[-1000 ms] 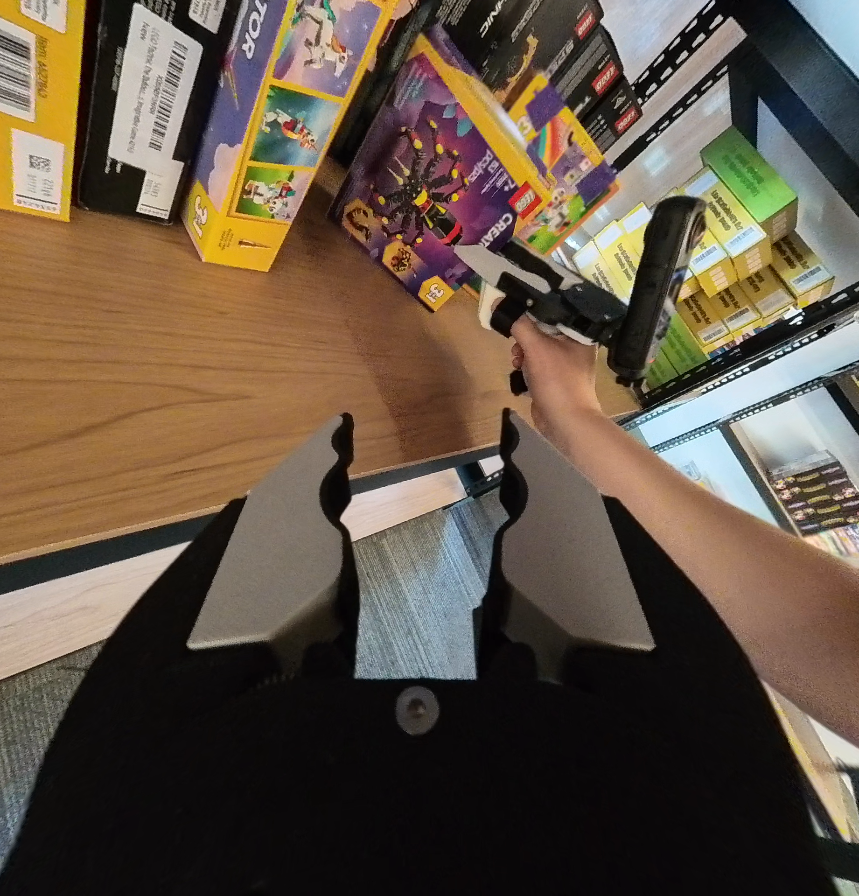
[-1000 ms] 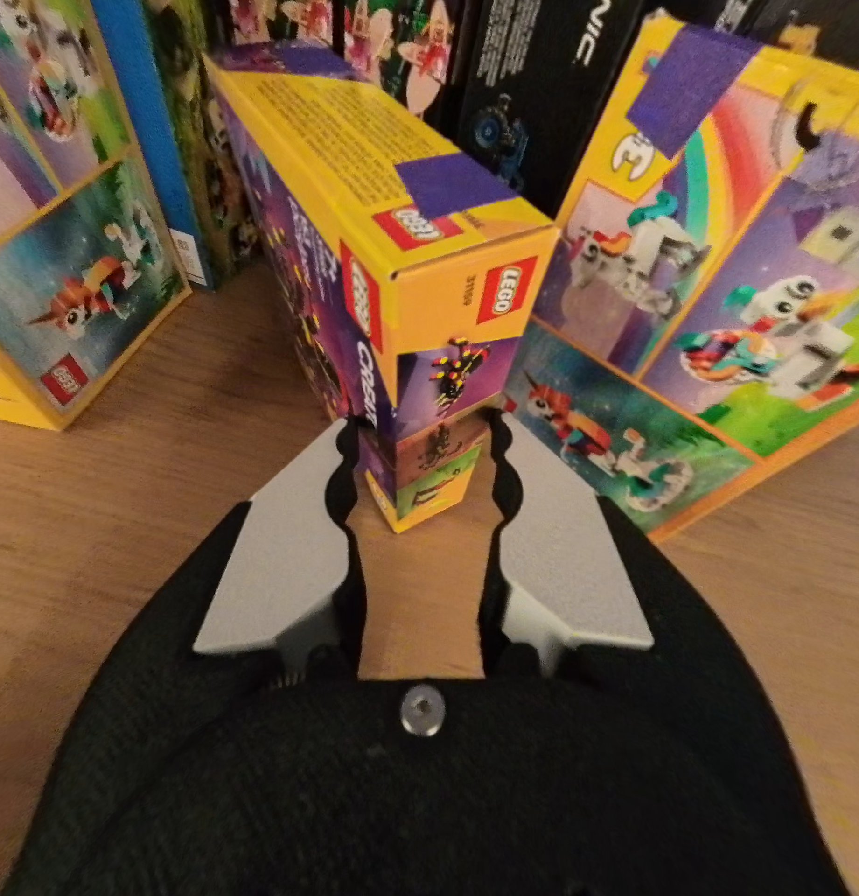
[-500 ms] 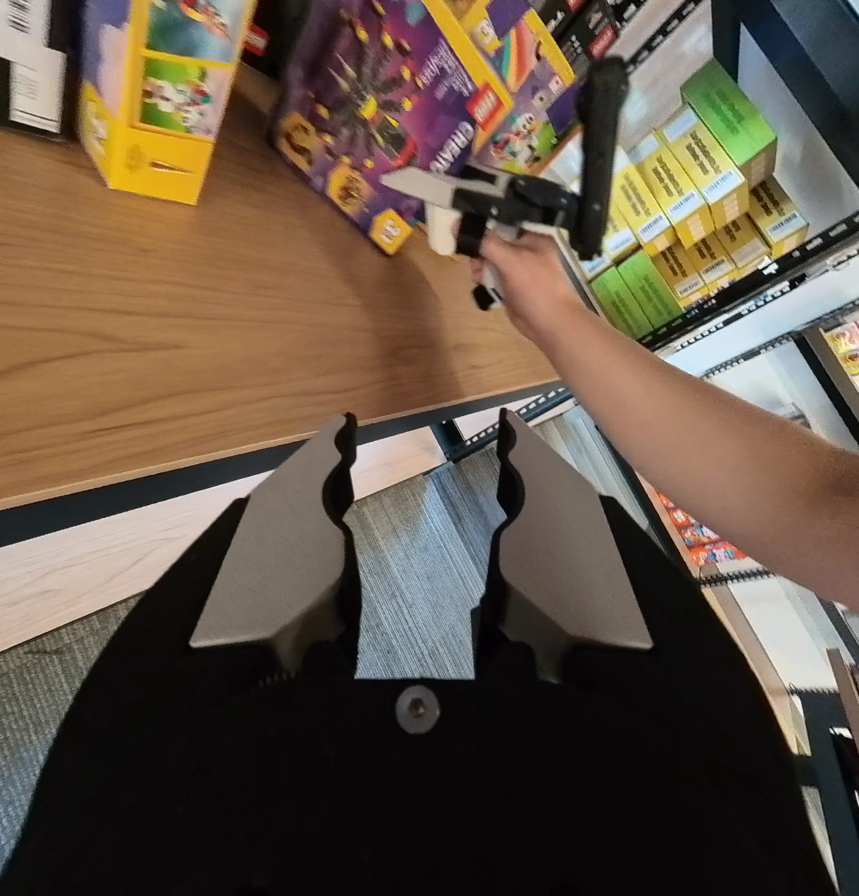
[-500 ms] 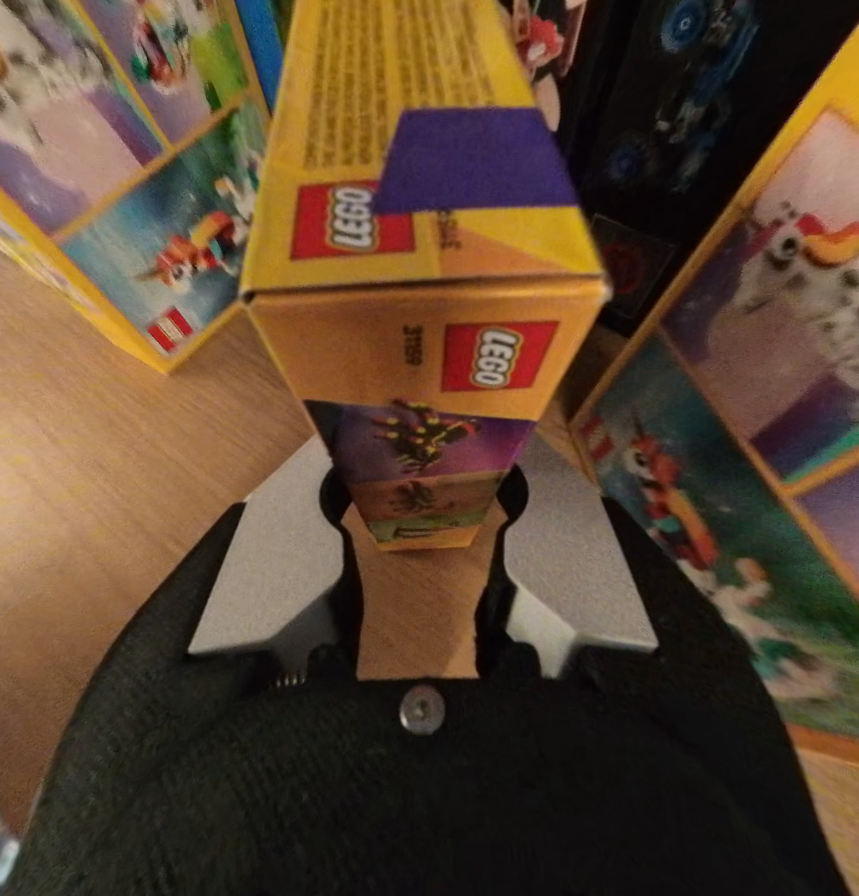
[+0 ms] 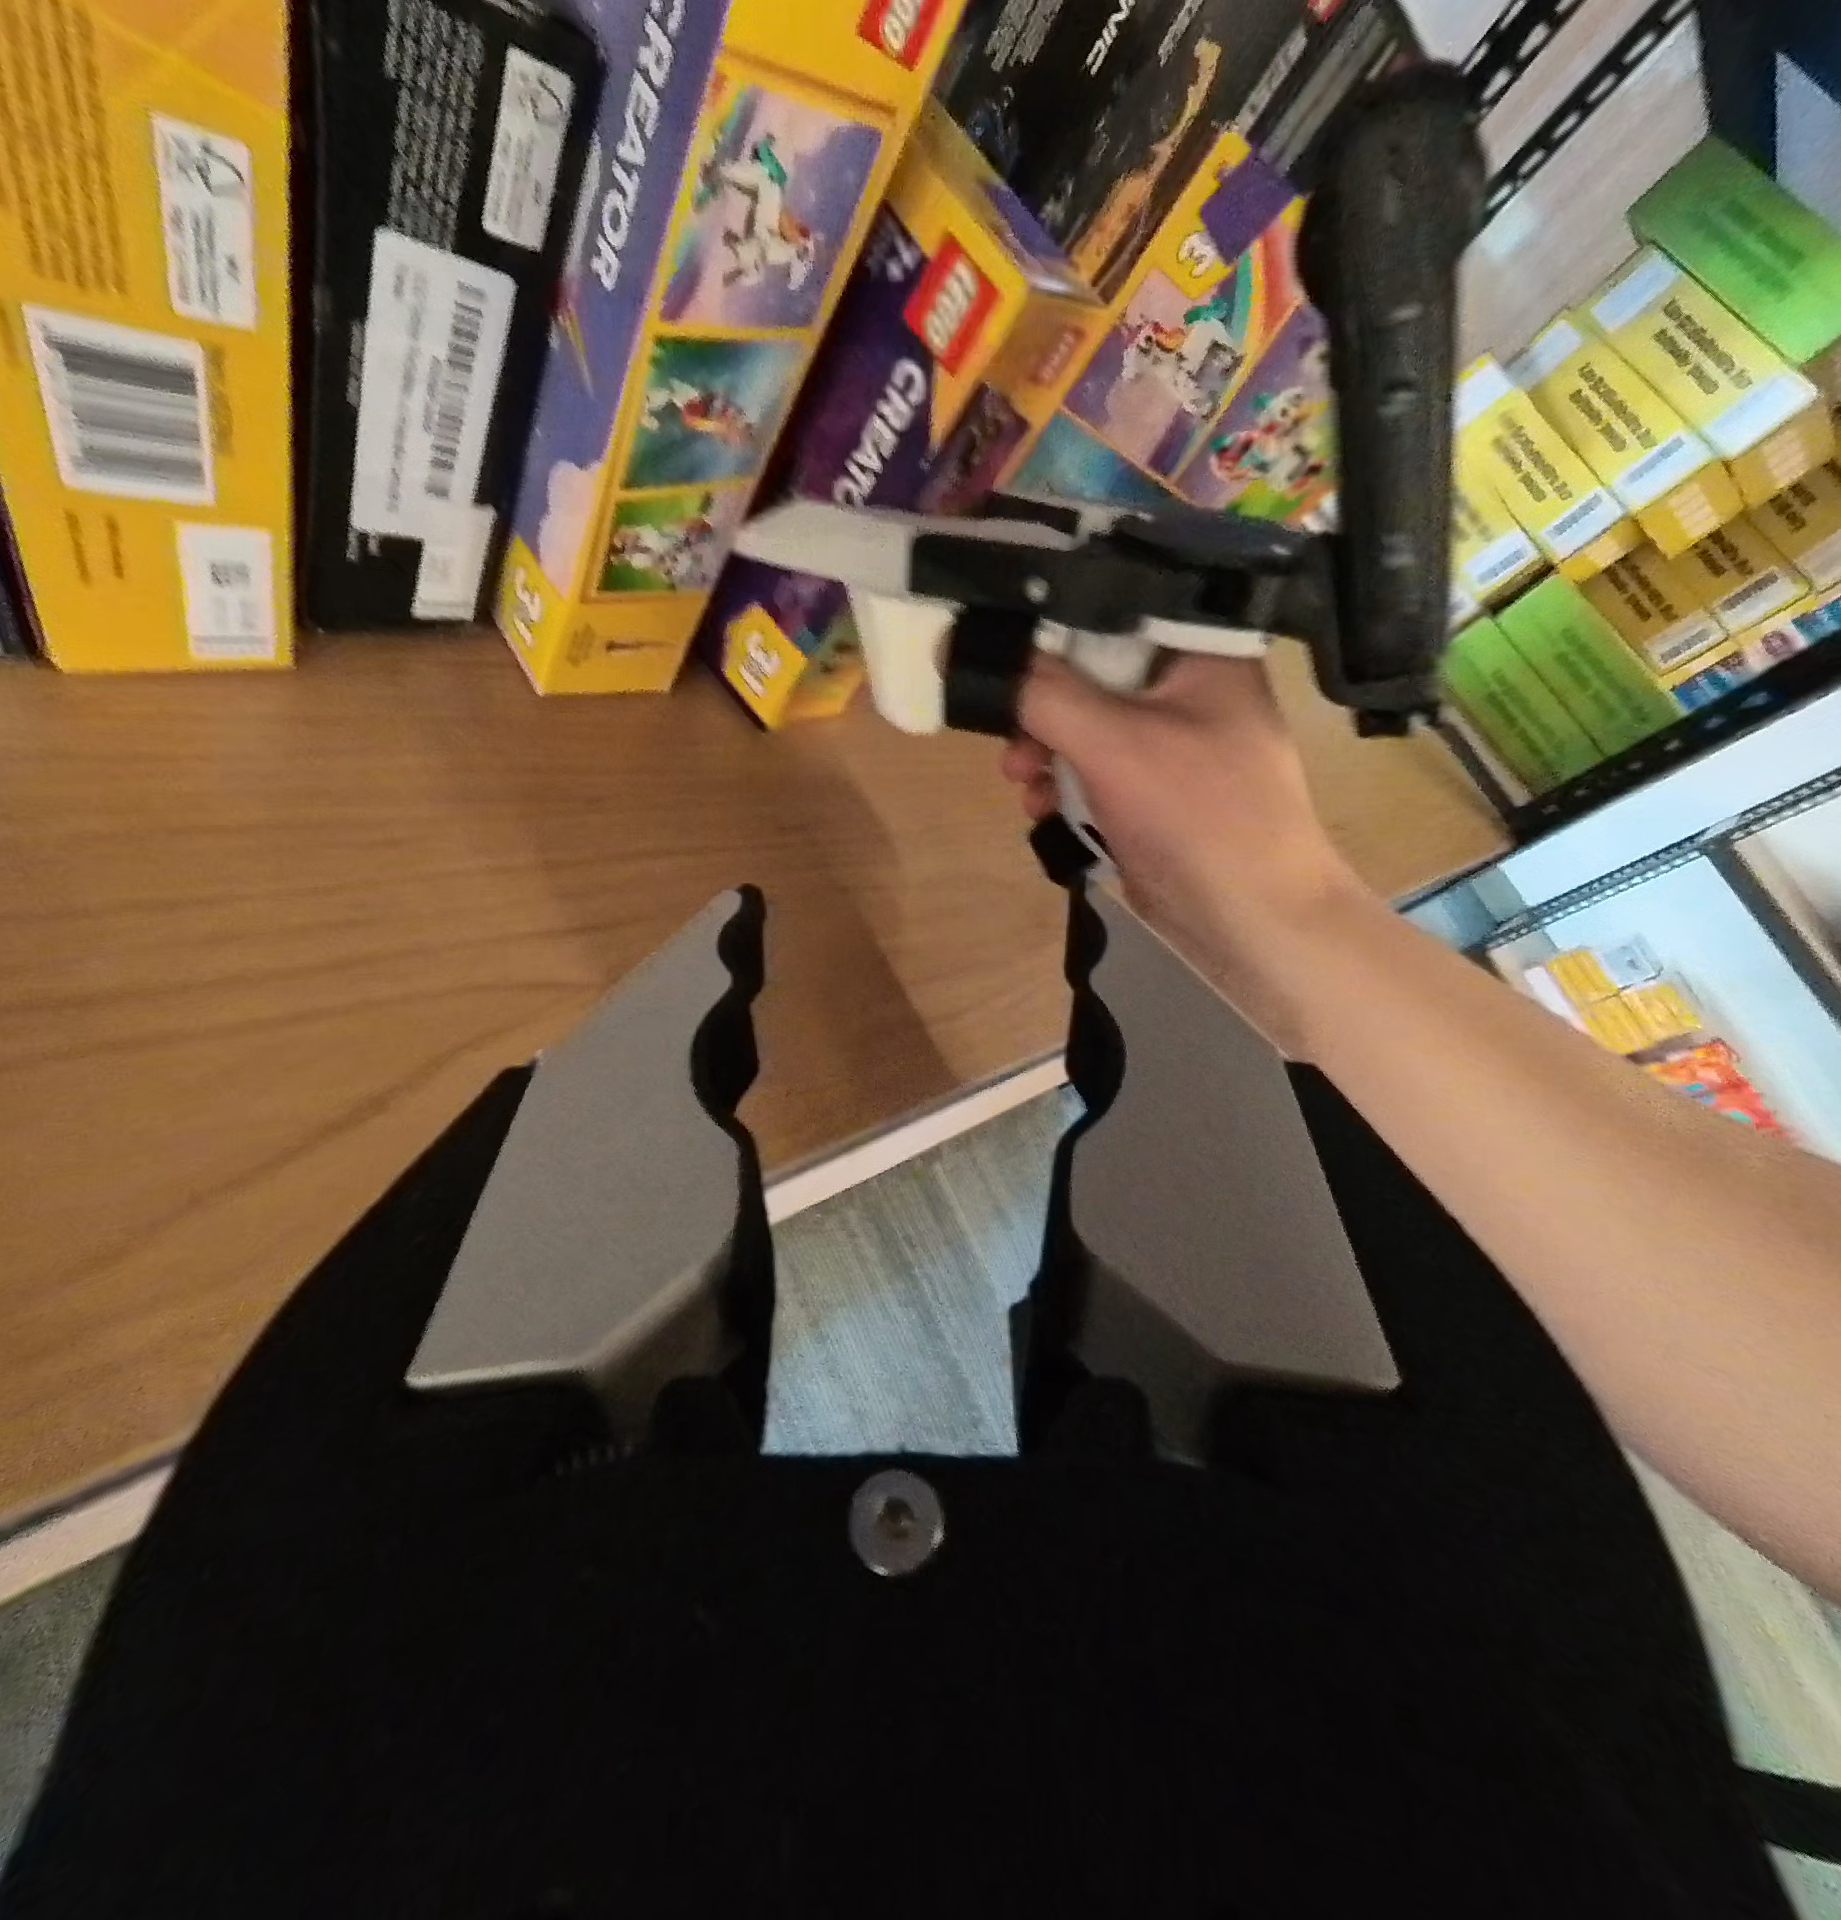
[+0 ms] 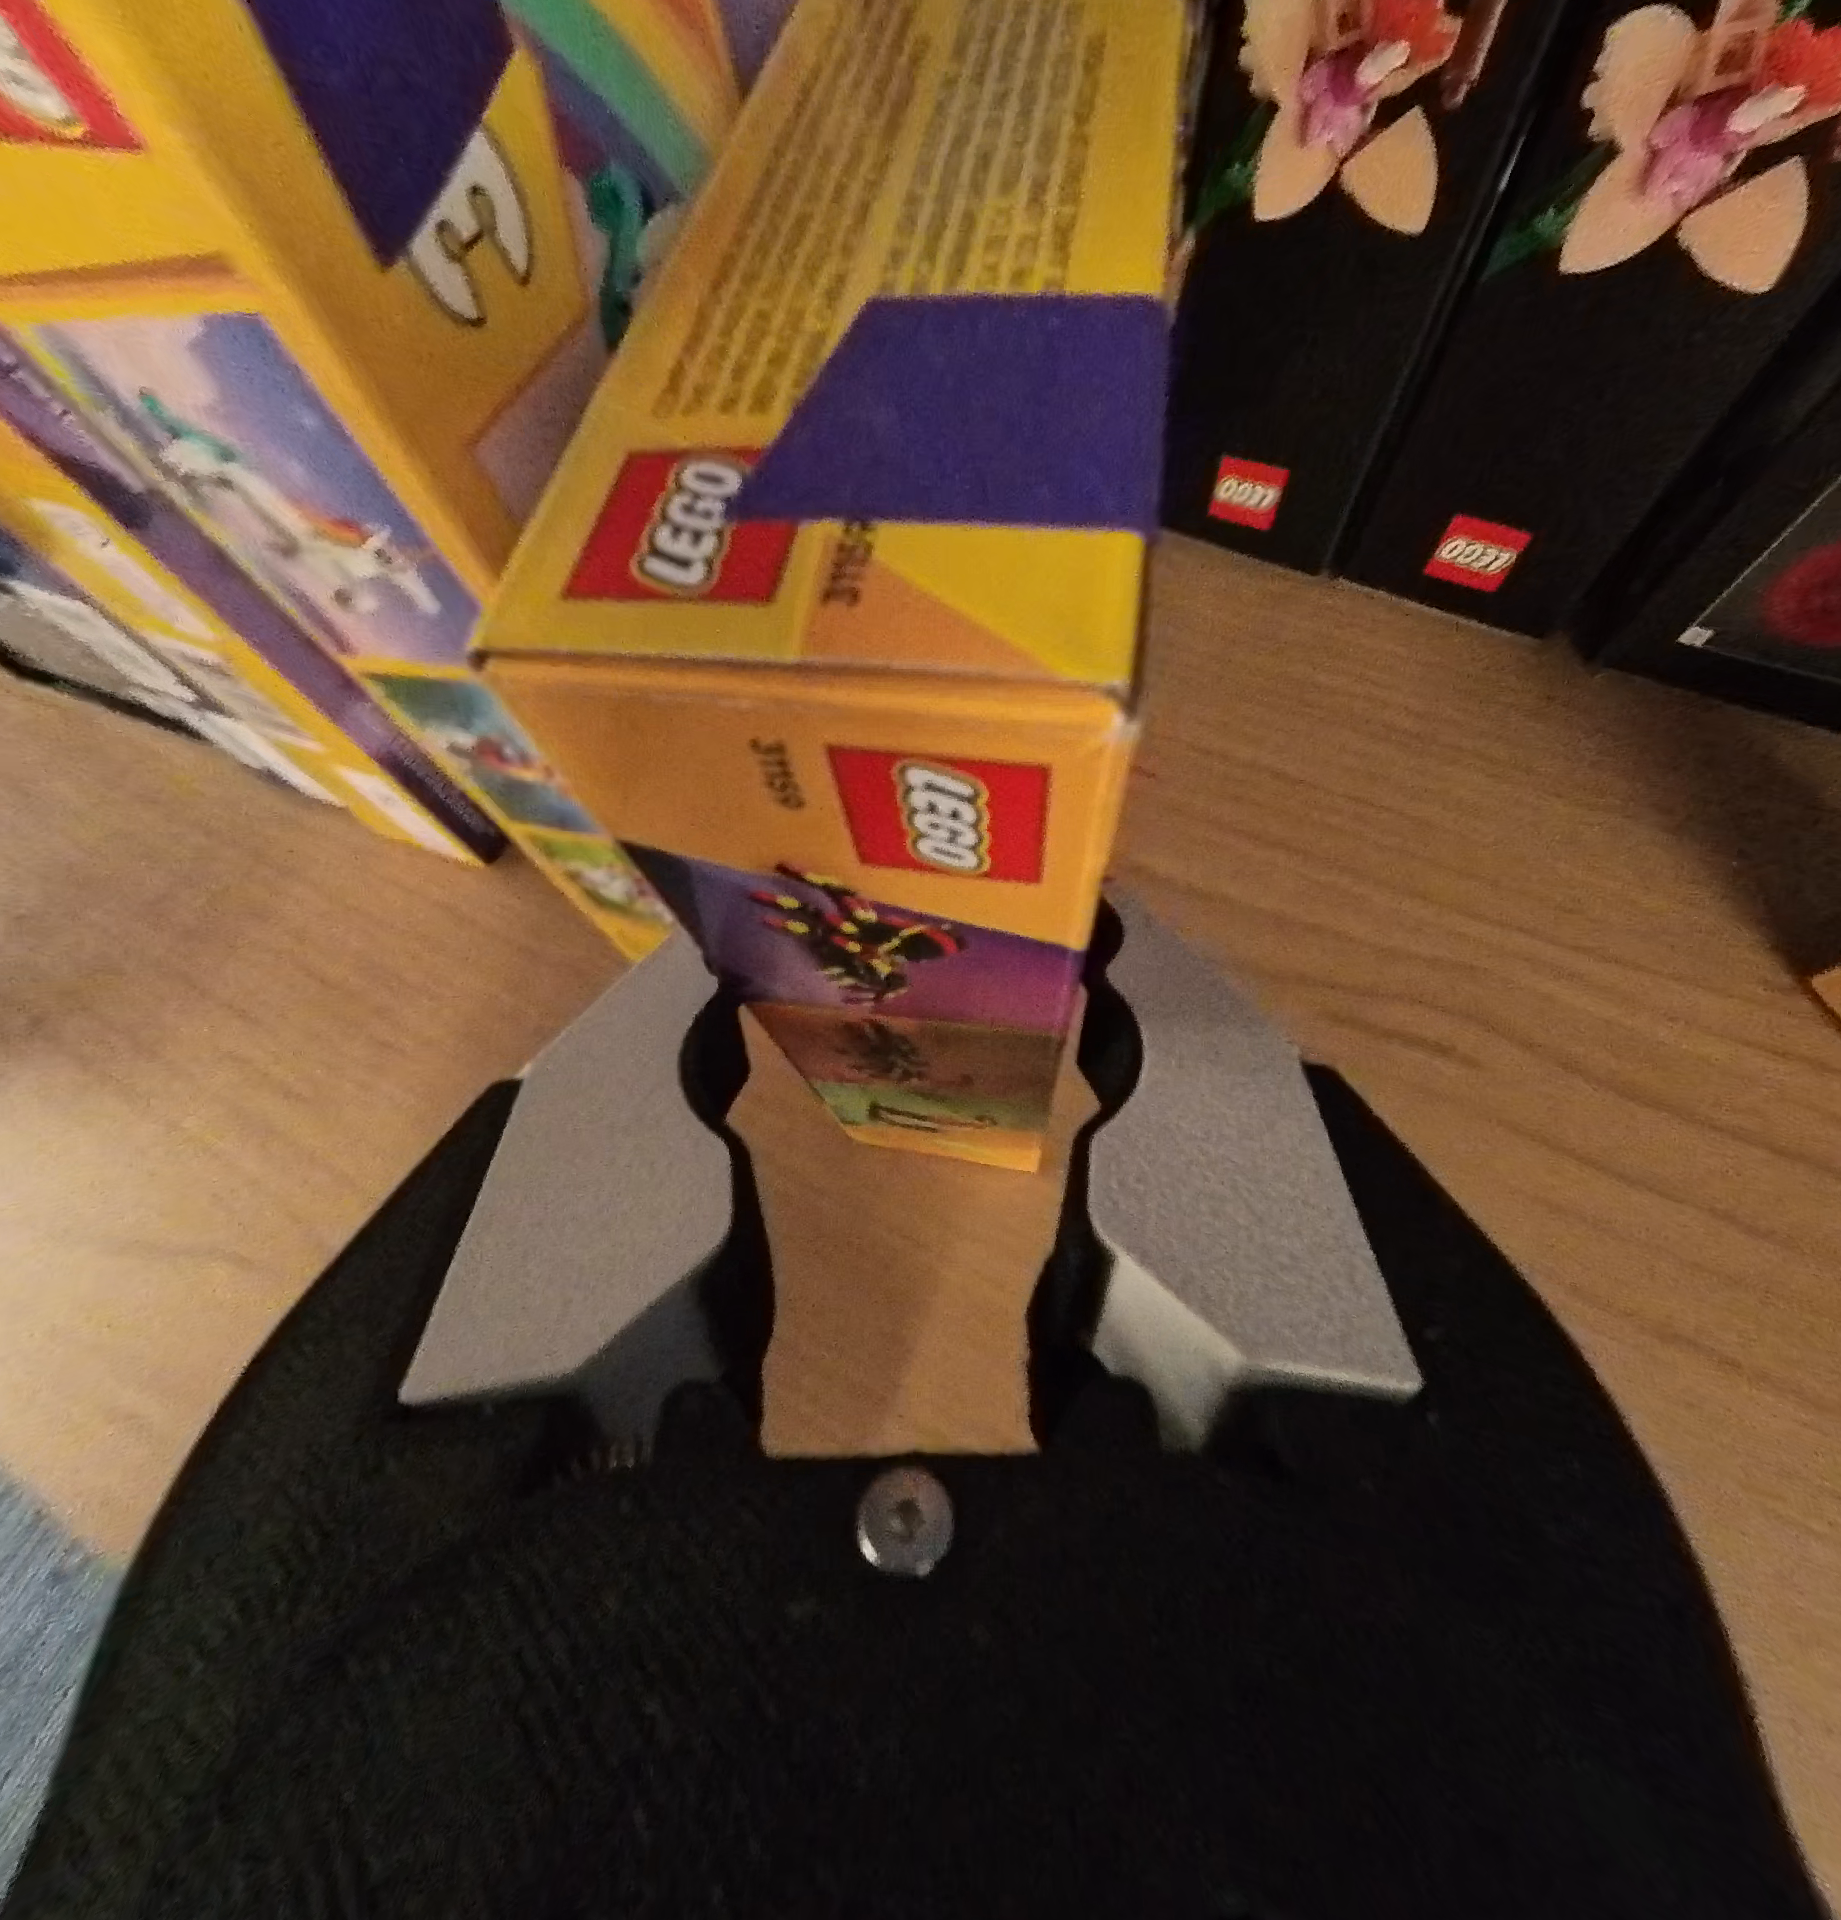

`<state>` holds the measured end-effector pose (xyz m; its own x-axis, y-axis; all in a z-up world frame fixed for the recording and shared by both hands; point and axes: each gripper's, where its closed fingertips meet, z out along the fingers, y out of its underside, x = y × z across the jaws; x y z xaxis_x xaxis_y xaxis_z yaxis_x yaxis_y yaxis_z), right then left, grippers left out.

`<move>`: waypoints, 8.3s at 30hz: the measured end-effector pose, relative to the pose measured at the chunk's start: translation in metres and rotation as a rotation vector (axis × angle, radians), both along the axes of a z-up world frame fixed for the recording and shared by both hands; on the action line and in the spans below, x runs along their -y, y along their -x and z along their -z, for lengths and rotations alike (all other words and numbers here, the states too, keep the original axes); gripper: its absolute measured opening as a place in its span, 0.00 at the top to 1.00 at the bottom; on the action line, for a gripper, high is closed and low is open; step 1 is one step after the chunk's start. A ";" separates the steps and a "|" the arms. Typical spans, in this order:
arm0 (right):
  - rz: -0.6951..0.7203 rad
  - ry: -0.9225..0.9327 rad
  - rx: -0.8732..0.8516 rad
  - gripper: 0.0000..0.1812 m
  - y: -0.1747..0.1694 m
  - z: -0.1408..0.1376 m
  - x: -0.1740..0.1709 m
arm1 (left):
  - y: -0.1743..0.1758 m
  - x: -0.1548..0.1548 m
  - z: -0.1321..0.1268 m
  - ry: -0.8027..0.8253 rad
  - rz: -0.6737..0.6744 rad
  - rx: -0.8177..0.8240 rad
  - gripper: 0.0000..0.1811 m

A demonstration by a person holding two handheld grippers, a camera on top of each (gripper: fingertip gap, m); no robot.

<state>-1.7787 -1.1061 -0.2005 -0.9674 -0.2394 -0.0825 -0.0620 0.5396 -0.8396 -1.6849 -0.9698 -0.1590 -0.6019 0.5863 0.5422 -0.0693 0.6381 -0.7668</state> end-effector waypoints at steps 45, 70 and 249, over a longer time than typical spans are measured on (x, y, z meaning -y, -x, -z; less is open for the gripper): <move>0.135 0.086 0.276 0.65 0.061 -0.017 0.004 | 0.075 0.030 0.019 0.160 -0.018 0.153 0.72; -0.293 0.217 0.298 0.50 0.040 -0.045 -0.011 | -0.013 -0.022 0.027 0.051 -0.054 0.115 0.73; -0.150 0.634 -0.019 0.71 -0.124 -0.677 -0.144 | -0.012 0.018 -0.530 0.938 -0.516 0.298 0.45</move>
